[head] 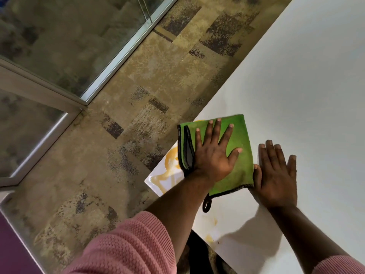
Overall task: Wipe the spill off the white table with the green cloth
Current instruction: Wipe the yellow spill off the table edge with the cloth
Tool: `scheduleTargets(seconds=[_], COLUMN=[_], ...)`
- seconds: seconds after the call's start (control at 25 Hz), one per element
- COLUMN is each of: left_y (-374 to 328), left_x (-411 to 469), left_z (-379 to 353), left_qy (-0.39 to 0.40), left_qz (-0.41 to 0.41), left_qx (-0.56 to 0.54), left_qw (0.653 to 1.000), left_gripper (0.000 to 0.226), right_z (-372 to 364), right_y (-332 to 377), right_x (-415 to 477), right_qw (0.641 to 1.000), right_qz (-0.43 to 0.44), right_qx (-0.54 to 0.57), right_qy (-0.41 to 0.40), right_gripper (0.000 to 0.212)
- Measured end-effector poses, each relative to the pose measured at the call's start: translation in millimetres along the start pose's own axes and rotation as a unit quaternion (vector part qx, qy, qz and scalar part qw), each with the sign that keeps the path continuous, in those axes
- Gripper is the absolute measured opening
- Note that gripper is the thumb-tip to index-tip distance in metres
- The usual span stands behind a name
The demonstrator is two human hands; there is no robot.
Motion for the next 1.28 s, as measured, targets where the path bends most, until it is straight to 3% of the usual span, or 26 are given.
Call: scheduleTargets(seconds=[0.16,0.32,0.76,1.0,1.08,1.28], left_y=[11.6,8.0,22.9,5.5,13.9,30.8], left_x=[21.8,-11.6,27.8,38.9,53.1,54.1], left_z=[7.8,2.8,20.4,16.8,20.2,21.1], left_qy=[-0.032,-0.071,-0.017,0.052,0.066,0.032], left_qz=[0.086,0.146,0.088,-0.130,-0.124,-0.003], left_qx=[-0.005,-0.020,0.008,0.035,0.029,0.007], left_qw=[0.996,0.987,0.996,0.990,0.990,0.999], left_gripper=[0.077,0.076,0.080,0.067,0.068,0.070], right_z=[2.0,4.1,2.9,-3.2,-2.1,-1.4], right_y=[1.7,0.3,1.2,-0.7,-0.8,0.3], right_x=[0.4,0.5,4.1,-1.8,-0.1,-1.8], right_qw=[1.000,1.000,1.000,1.000,1.000,1.000], right_qz=[-0.013,0.006,-0.013,-0.013,-0.016,-0.016], right_qx=[-0.004,0.002,-0.015,-0.025,-0.024,-0.024], right_qy=[-0.005,0.005,-0.019,-0.014,-0.013,-0.006], right_gripper=[0.068,0.075,0.066,0.066,0.064,0.065])
Point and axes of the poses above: each hand's wrist, its own x-axis towards the middle knuckle, its own z-axis out of the back of the hand, y = z × x, the point moved 8 cm from there along x, towards the middle knuckle, and after that the axes turned 11 degrees about -x, right-handed, at the moved point
